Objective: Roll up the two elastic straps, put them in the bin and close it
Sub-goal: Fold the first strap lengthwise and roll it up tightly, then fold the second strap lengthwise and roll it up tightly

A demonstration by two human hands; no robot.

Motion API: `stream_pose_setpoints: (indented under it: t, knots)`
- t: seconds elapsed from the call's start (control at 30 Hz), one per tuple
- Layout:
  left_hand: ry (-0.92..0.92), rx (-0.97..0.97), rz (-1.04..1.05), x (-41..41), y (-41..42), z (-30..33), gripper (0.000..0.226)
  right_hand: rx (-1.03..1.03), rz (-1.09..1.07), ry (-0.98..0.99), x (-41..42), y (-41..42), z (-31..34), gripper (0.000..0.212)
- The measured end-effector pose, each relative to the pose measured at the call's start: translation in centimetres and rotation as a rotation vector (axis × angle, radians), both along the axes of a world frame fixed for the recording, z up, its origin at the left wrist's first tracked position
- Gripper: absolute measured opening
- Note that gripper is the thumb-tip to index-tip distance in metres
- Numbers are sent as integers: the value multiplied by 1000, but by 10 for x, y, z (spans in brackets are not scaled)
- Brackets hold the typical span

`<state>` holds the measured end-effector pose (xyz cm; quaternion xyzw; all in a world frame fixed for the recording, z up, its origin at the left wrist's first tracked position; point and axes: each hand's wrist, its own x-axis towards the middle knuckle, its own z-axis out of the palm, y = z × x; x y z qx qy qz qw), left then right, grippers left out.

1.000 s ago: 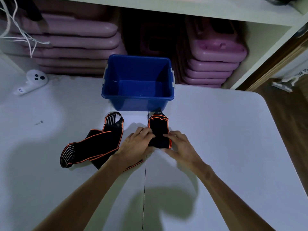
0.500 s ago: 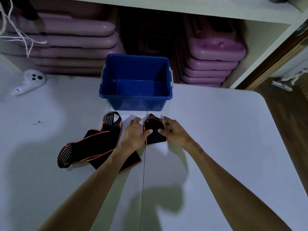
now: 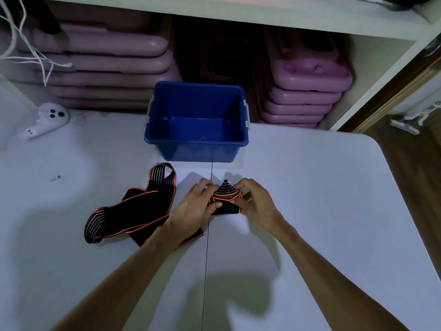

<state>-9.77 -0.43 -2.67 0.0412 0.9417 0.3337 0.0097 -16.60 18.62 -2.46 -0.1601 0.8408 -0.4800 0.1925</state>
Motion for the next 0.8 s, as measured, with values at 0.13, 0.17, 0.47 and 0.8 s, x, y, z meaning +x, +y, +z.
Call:
stream_pose_setpoints:
  t: [0.13,0.17,0.47,0.8]
  knots:
    - [-117,-69,-38,6,-3,1,57,27,26,148,15,3,-7,20]
    - [-131,-7,-20,7,-1,2,55,42,22,146,17,4,-7,22]
    - [70,-153,95,-18,3,7,44,-11,32,277,3,-14,8,28]
    - [-29,-340,-17,-19,-13,-3,50,97,15,236,1,-31,-12,15]
